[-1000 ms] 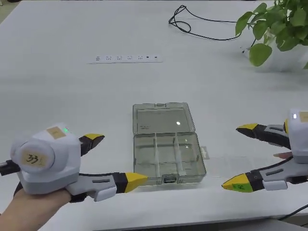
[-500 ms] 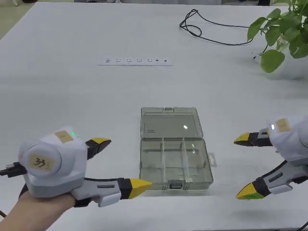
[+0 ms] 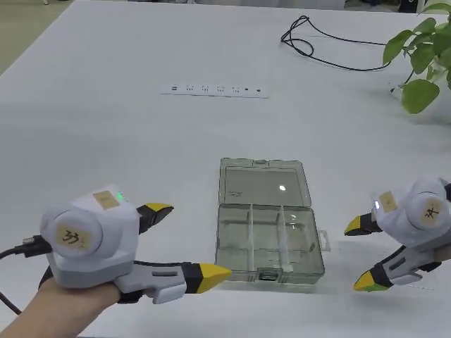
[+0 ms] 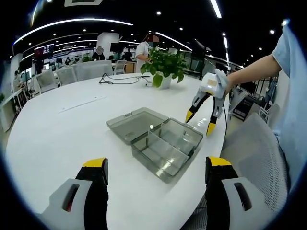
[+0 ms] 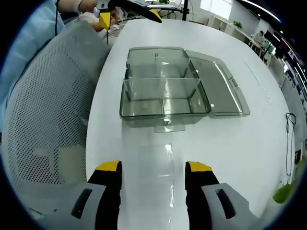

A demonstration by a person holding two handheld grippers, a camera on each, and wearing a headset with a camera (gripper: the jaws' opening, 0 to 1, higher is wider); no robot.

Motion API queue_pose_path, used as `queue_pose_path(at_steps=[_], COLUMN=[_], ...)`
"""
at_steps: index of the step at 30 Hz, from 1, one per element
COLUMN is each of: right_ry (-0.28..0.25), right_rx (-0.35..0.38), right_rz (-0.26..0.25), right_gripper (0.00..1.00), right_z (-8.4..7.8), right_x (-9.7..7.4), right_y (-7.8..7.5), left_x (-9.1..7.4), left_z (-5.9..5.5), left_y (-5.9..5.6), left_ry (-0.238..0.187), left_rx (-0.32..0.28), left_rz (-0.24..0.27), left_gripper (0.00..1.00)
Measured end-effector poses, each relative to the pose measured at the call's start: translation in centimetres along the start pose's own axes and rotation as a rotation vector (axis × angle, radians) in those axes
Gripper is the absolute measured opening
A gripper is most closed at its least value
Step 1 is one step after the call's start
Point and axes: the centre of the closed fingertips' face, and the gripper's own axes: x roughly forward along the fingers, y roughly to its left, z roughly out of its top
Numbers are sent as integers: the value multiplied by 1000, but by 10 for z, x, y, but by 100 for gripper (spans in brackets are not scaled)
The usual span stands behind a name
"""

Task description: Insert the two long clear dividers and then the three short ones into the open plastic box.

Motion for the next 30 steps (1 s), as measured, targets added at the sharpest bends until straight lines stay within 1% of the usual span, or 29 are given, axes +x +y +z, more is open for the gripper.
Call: queue_pose_path(at_steps=[4,6,7,8,12,15,18,20,26,29,30], right_ry=[10,23,29,47,57,60,81,76,95,105,107], right_rx=[-4,-4,-16,-29,-44,-44,-62,-62,-86,-97,-95], right_rz=[1,13,12,16,12,21,20,16,24,25,25], right_gripper=[49,47,45,44,43,40,40,40,38,33,33], right_z=[0,-2,-2,-5,-3,-1,-3,-1,0,0,0], right_x=[3,4,5,5,7,9,11,10,10,10,10], right_y=[-3,-3,-3,-3,-3,-1,-1,-2,0,0,0], left_x=[-2,-2,-3,-3,-4,-4,-4,-4,-4,-4,-4], left_z=[0,0,0,0,0,0,0,1,1,0,1], left_y=[2,3,3,3,4,4,4,3,3,3,3], left_ry=[-5,-8,-7,-7,-13,-14,-16,-19,-21,-19,-21], left_rx=[-5,-6,-8,-8,-13,-13,-16,-14,-17,-18,-19], left_rz=[7,12,13,13,19,18,18,18,17,14,15], left_gripper=[85,85,85,85,85,84,84,84,84,83,83])
